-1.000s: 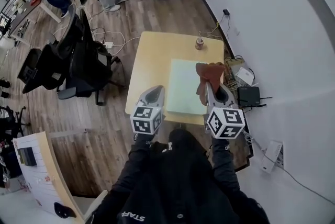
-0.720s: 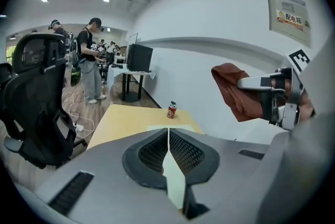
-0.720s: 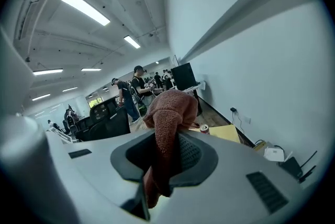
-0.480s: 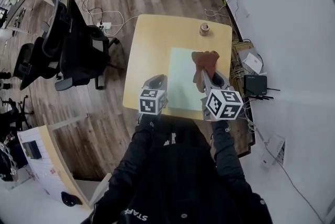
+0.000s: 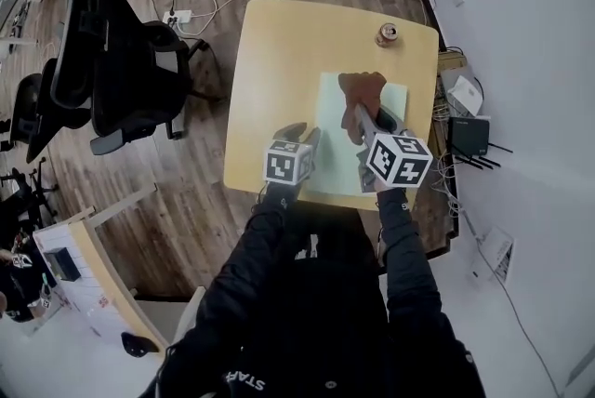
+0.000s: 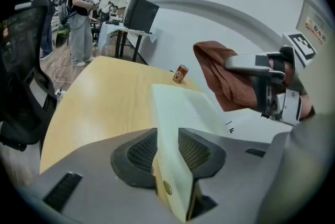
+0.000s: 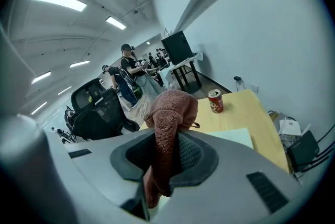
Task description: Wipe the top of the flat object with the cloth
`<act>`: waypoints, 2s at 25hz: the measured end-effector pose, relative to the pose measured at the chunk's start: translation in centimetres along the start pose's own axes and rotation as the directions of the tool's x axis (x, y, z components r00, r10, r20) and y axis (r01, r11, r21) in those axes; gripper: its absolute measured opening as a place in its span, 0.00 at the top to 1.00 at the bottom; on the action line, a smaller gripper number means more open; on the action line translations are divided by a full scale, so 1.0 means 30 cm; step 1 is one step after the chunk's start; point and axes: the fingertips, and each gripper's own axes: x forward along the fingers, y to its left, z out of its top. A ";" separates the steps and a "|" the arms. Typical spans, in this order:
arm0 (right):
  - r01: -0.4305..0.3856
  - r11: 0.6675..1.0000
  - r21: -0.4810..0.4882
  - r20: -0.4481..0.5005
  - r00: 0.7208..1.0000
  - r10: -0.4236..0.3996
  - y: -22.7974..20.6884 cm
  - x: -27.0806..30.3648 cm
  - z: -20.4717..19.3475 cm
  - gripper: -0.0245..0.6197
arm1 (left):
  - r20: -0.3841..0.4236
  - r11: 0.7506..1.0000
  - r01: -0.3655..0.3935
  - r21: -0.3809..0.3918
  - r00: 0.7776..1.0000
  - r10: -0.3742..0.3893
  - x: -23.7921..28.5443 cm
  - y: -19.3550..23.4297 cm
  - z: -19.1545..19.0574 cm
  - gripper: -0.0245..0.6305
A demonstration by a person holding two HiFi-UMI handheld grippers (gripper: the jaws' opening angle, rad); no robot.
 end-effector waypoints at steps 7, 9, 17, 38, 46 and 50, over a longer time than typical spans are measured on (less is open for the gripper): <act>-0.032 0.999 0.036 -0.072 0.997 0.035 0.014 0.231 -0.069 0.82 | -0.087 0.999 0.047 0.019 0.995 -0.045 0.093 0.031 -0.056 0.76; -0.038 0.998 0.044 -0.089 0.995 0.042 0.018 0.279 -0.086 0.82 | -0.095 0.998 0.066 0.020 0.993 -0.064 0.100 0.031 -0.058 0.77; -0.006 0.999 0.034 -0.170 0.985 0.012 -0.012 0.398 -0.177 0.82 | -0.137 0.994 0.096 0.054 0.987 -0.088 0.112 0.009 -0.065 0.83; 0.148 0.989 0.022 -0.165 0.976 -0.142 -0.320 0.258 -0.179 0.82 | -0.157 0.996 0.061 0.058 0.986 -0.051 0.119 0.005 -0.074 0.84; 0.191 0.981 0.018 -0.159 0.970 -0.186 -0.443 0.185 -0.168 0.81 | -0.163 0.997 0.048 0.060 0.986 -0.037 0.122 0.000 -0.073 0.84; 0.213 0.977 0.009 -0.155 0.965 -0.209 -0.522 0.136 -0.166 0.81 | -0.171 0.997 0.036 0.066 0.985 -0.024 0.132 -0.017 -0.077 0.84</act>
